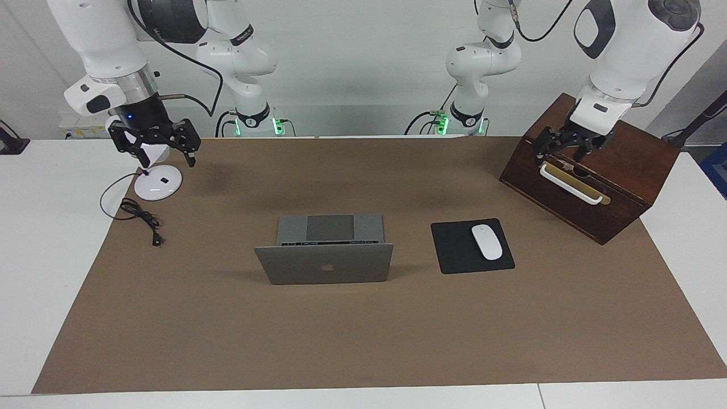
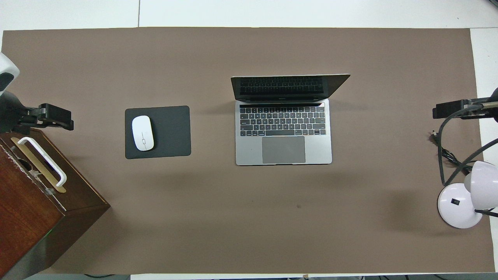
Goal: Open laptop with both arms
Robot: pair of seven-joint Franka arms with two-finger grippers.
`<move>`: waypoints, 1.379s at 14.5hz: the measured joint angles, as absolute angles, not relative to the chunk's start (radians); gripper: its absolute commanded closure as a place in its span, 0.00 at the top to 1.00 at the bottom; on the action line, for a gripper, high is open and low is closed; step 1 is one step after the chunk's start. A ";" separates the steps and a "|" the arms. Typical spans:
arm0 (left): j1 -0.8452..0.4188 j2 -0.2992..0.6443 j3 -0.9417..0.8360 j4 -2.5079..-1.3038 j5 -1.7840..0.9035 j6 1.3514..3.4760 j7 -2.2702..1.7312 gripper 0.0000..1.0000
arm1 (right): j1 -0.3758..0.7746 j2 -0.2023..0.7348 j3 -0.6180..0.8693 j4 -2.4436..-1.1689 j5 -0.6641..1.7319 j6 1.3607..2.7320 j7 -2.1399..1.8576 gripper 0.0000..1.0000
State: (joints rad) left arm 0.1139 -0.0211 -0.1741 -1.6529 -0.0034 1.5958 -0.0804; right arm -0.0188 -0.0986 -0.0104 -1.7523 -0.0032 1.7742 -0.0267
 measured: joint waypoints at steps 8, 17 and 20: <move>0.123 -0.021 -0.171 -1.619 -0.003 1.567 -0.079 1.00 | -0.019 -0.099 -0.011 -1.752 -0.003 1.774 -0.027 1.00; 0.123 -0.022 -0.179 -1.618 -0.003 1.523 -0.078 1.00 | -0.019 -0.099 -0.011 -1.752 -0.003 1.774 -0.027 1.00; 0.123 -0.022 -0.180 -1.618 -0.003 1.523 -0.078 1.00 | -0.019 -0.099 -0.011 -1.752 -0.003 1.774 -0.027 1.00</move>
